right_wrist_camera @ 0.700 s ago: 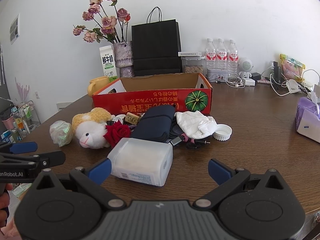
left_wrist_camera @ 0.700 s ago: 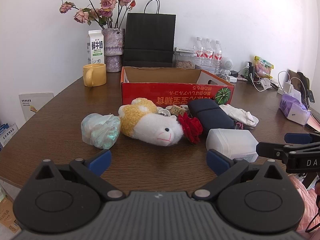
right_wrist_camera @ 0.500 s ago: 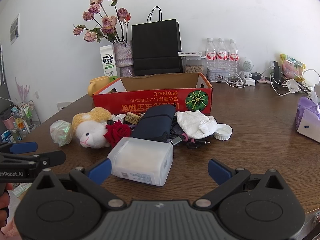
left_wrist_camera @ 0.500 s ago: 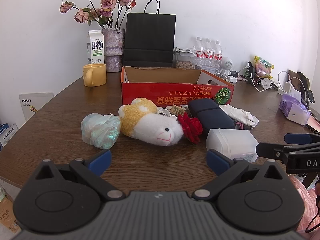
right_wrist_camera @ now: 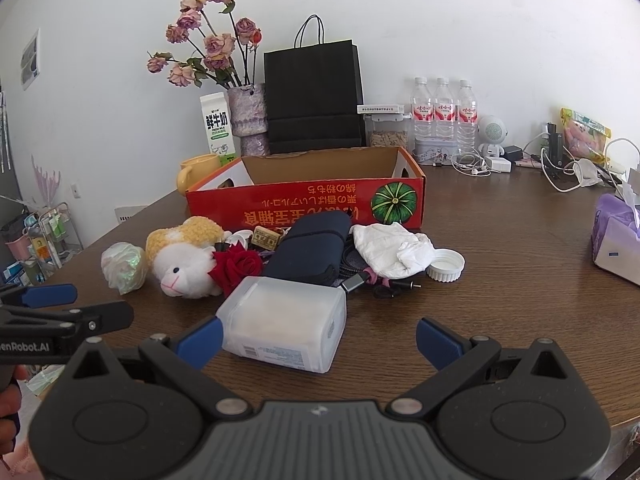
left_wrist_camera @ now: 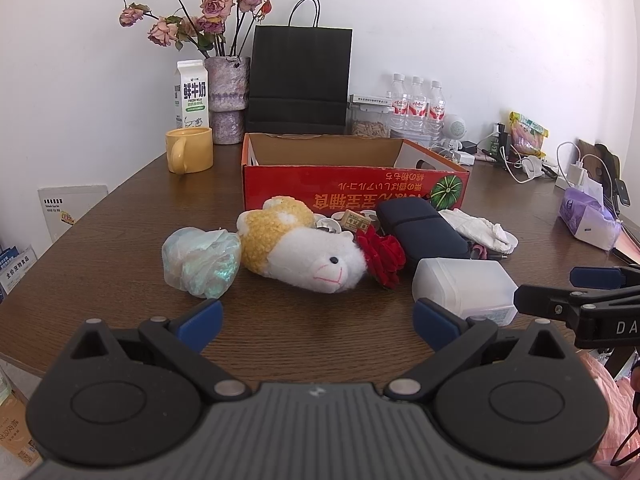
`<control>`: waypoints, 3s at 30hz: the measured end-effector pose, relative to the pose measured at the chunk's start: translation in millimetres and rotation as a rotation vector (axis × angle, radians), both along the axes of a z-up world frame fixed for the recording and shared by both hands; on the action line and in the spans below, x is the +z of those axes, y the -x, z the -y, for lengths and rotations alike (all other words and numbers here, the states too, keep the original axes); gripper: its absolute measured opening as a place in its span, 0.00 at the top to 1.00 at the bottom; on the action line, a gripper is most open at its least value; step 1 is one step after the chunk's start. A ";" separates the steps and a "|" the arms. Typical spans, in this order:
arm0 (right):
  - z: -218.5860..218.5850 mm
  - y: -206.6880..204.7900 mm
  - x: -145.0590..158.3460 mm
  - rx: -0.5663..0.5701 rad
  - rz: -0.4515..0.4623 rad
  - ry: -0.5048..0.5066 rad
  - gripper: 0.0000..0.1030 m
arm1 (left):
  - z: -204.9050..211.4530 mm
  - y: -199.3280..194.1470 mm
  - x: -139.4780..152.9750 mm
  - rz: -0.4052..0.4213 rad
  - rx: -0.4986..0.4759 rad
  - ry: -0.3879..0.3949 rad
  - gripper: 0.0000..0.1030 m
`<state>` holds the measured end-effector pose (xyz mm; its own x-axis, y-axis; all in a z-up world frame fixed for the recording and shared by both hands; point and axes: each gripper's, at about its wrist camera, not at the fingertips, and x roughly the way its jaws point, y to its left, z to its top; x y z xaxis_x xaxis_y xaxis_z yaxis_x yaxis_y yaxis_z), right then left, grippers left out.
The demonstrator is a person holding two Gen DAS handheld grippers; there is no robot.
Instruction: Organize objects
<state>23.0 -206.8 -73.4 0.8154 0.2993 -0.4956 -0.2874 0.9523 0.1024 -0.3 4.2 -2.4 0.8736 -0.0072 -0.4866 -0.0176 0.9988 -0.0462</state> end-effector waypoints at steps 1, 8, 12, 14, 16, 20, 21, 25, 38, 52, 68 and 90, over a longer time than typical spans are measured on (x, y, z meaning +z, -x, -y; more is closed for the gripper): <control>0.0 0.5 0.2 0.001 0.001 -0.001 0.00 | 0.1 0.2 0.2 0.000 0.000 0.000 0.00; -0.3 2.2 2.9 0.001 0.002 -0.001 0.00 | 0.4 0.8 0.7 0.002 0.000 0.001 0.00; 0.0 2.6 4.3 0.001 0.003 -0.002 0.00 | 0.0 0.3 1.3 0.002 0.001 0.000 0.00; -0.1 2.7 4.3 0.001 0.002 -0.002 0.00 | 0.0 0.5 1.2 0.002 0.001 0.001 0.00; -0.1 2.7 4.3 0.001 0.002 -0.003 0.00 | 0.0 0.3 1.3 0.001 0.001 0.001 0.00; 0.0 2.7 4.3 0.001 0.002 -0.003 0.00 | -0.1 0.3 1.3 0.002 0.001 0.001 0.00; 0.1 2.5 4.2 0.001 0.002 -0.003 0.00 | -0.1 0.3 1.4 0.001 0.000 0.001 0.00; 0.1 2.6 4.2 0.001 0.002 -0.003 0.00 | -0.1 0.3 1.3 0.002 0.000 0.001 0.00; 0.0 2.5 3.8 -0.001 0.002 -0.003 0.00 | -0.2 0.3 1.3 0.001 0.000 0.001 0.00; -0.3 2.6 3.6 -0.002 0.000 -0.002 0.00 | -1.0 0.1 2.0 0.002 0.001 0.002 0.00; -23.1 -16.6 -4.9 0.020 -0.024 0.053 0.00 | -30.7 -11.9 -2.7 0.003 0.104 -0.003 0.00; -72.7 -65.4 -25.5 -0.064 -0.091 0.148 0.00 | -87.6 -80.5 -15.3 -0.021 0.169 -0.042 0.00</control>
